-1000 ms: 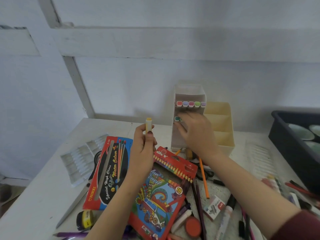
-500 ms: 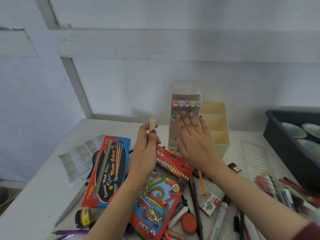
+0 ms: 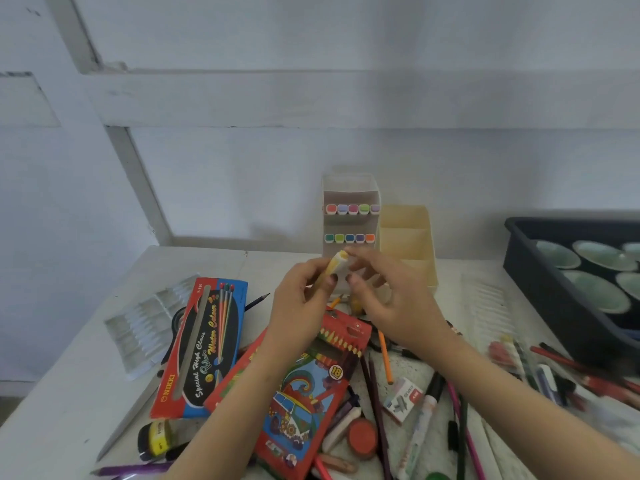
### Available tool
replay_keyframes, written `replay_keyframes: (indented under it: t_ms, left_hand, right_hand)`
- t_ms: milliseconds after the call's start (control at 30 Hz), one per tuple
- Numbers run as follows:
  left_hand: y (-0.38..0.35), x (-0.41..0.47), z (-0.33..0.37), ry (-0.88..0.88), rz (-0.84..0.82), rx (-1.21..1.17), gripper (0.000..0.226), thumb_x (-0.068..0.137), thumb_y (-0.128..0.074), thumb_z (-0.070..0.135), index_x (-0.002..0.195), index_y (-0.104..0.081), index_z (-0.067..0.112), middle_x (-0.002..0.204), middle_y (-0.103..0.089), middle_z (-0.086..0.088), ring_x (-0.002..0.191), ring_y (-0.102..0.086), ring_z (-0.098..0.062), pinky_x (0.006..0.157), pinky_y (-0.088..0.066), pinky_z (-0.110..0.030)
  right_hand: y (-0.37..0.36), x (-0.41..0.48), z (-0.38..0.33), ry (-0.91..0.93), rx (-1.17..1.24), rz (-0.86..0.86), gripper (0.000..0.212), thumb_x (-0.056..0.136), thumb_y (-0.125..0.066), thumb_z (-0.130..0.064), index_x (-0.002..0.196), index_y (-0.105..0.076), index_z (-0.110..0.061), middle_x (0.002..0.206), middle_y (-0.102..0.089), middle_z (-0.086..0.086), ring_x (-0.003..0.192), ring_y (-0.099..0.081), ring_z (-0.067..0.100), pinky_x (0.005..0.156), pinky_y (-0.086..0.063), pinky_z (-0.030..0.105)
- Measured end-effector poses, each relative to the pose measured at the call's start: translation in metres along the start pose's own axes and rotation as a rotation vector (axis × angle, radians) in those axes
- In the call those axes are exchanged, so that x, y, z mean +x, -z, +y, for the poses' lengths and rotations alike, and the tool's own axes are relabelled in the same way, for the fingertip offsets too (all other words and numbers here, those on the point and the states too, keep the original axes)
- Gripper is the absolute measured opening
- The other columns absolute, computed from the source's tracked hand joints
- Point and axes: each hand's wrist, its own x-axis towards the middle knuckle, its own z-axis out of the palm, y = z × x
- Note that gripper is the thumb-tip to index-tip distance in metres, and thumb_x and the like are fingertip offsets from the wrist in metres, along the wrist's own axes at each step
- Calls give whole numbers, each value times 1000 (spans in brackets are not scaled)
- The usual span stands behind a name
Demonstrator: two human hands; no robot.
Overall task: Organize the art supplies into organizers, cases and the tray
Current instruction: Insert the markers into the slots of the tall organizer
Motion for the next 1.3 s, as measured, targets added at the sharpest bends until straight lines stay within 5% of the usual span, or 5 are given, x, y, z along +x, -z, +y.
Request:
replay_keyframes:
  t_ms: [333,667,833,967,1300]
  left_hand:
    - [-25,14,9,-123,-44,74,19,89,-62,19,102,-68,32,92,-61,27,89,-55,10,77,-40,-5]
    - [-17,41,-32,152,98,272,48,92,-59,29,135,-47,11,121,-61,-7,105,-59,-16,81,-40,-21]
    - [-22,54,-31,75,99,413,27,97,-49,27,96,-71,10,88,-69,-5,82,-62,-16,70,-36,-19]
    - [-23,57,-31,82,95,444,42,97,-47,20,55,-47,21,55,-45,7,55,-47,-8,56,-30,-19]
    - [-25,59,-33,61,97,484,45,97,-45,16,53,-39,22,54,-40,6,52,-41,-6,53,-28,-18]
  right_hand:
    - [30,11,8,-20,-18,113,20,84,-68,-10,101,-65,-20,89,-62,-16,80,-58,1,69,-45,9]
    - [27,9,31,194,-342,187,21,86,-58,-27,94,-66,-8,88,-66,0,84,-54,8,73,-39,12]
    - [15,12,40,242,-431,119,12,79,-72,-17,86,-68,-8,81,-68,3,78,-59,15,68,-43,18]
    - [7,16,51,270,-472,27,14,74,-77,-12,85,-69,-8,79,-69,5,72,-62,23,59,-52,33]
    - [-6,21,70,176,-549,-34,13,74,-77,-11,83,-69,-6,80,-67,9,66,-63,23,49,-52,29]
